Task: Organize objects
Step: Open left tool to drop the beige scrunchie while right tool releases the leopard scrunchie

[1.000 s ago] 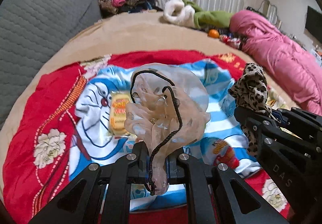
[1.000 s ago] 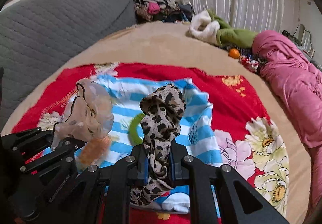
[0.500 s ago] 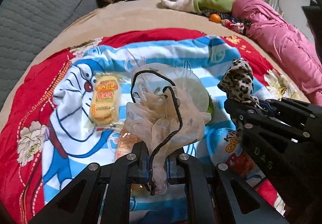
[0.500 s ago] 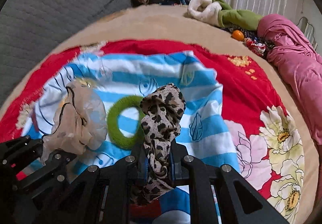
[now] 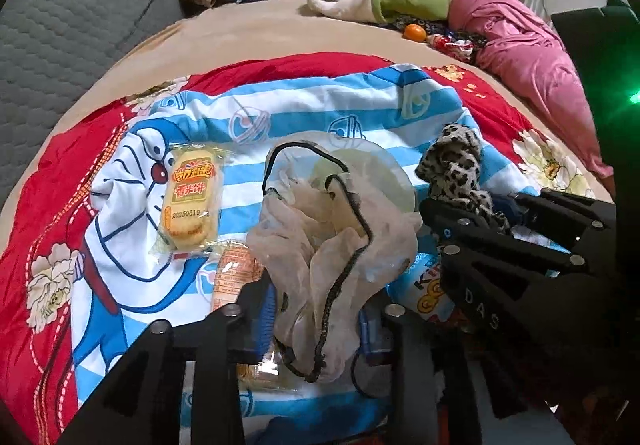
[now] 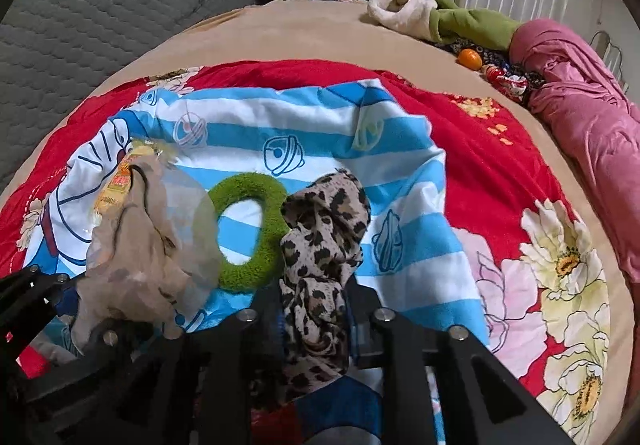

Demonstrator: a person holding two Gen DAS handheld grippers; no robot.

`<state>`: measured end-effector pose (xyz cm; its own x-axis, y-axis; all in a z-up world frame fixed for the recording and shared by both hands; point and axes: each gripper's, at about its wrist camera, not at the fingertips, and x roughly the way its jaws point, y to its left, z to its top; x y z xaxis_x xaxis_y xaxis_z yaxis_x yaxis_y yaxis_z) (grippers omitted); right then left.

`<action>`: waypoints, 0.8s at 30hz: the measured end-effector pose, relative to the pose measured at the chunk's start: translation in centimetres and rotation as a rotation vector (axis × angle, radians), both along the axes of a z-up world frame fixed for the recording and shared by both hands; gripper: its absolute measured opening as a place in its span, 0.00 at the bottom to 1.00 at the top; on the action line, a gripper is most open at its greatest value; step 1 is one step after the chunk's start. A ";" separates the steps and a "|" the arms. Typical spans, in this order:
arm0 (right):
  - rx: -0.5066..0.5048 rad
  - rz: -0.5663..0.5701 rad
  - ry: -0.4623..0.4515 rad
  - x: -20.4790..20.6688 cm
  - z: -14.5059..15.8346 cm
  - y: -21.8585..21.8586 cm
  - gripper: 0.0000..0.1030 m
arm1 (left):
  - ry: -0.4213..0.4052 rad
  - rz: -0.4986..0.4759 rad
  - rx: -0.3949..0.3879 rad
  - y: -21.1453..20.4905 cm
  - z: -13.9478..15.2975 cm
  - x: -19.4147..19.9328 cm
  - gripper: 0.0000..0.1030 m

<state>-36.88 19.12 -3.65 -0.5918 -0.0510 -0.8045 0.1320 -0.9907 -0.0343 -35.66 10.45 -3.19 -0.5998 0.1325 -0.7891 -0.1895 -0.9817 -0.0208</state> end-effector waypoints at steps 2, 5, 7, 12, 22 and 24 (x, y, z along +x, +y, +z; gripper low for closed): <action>0.015 -0.004 0.004 0.2 0.2 0.0 0.30 | 0.005 0.009 -0.013 -0.1 0.1 0.2 0.41; 0.034 -0.007 0.010 0.4 0.4 0.1 0.41 | 0.003 0.039 -0.023 -0.8 0.2 0.4 0.56; 0.029 -0.013 0.007 0.6 0.5 0.3 0.50 | -0.002 0.052 -0.014 -1.4 0.2 0.6 0.63; 0.024 -0.019 0.004 1.1 0.7 0.5 0.65 | -0.029 0.074 -0.002 -2.4 0.0 0.8 0.73; 0.022 -0.024 0.021 3.0 2.0 0.9 0.83 | -0.047 0.074 -0.005 -3.4 0.7 2.9 0.79; 0.014 -0.026 0.022 3.6 2.3 1.1 0.87 | -0.042 0.074 0.001 -3.5 1.0 3.4 0.80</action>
